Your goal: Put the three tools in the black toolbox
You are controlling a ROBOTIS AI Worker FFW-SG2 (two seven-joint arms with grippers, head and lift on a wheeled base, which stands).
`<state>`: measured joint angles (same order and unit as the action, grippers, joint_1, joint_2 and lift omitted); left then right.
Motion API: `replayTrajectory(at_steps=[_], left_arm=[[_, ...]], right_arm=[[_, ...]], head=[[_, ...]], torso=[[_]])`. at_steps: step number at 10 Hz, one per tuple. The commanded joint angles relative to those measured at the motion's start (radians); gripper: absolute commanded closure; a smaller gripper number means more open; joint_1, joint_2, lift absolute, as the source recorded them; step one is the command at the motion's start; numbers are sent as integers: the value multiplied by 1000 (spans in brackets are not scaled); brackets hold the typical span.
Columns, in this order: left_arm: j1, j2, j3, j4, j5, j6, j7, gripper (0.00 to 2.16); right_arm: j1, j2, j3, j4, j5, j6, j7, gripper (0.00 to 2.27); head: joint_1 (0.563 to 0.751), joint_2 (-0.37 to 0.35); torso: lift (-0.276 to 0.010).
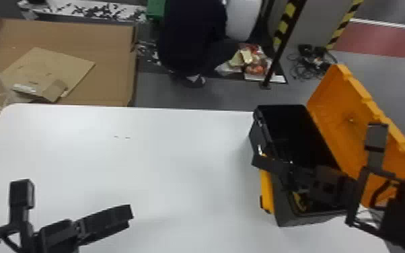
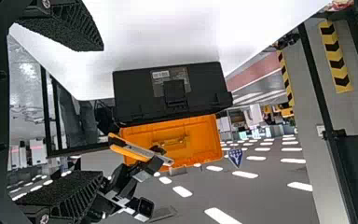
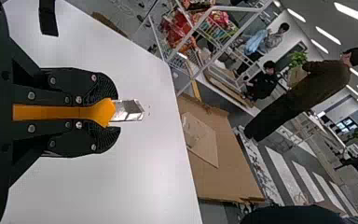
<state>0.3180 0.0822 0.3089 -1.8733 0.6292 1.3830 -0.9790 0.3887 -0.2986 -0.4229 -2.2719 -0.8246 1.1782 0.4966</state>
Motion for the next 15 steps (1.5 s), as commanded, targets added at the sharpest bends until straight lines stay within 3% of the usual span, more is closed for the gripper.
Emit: replayTrajectory(at_steps=[1,3,5,6,8,11,15], left_arm=[[18,-2,6,-36,-8,0,19,66],[44,-2,4,-95,-22,3,51,66],[73,-2,6,-152,-22,6,72,66],[87,-4,7,-176,-22,6,79,66],[90,-4,-11,-178,-26,3,86,66],[124,-6,-11,-231,-26,3,100,66],[136,-7,-11,-244,-28,0,111,66]], right_arm=[[-17,-42,-13,-32,53,8,-1,1747],[-59,-85,-19,-31,81,5,3,1747],[-106,-159,-5,-14,160,-28,19,1747],[-122,-168,19,-9,232,-50,39,1747],[-119,-152,30,31,352,-163,94,1747],[-71,-137,78,138,499,-525,105,1747],[-25,-97,99,330,490,-900,56,1747]], head=[[695,-186],[695,-210],[695,-232],[695,-254],[695,-278],[695,-316],[695,-348]], torso=[[-55],[-55],[-55],[-55],[-55],[-55],[-55]])
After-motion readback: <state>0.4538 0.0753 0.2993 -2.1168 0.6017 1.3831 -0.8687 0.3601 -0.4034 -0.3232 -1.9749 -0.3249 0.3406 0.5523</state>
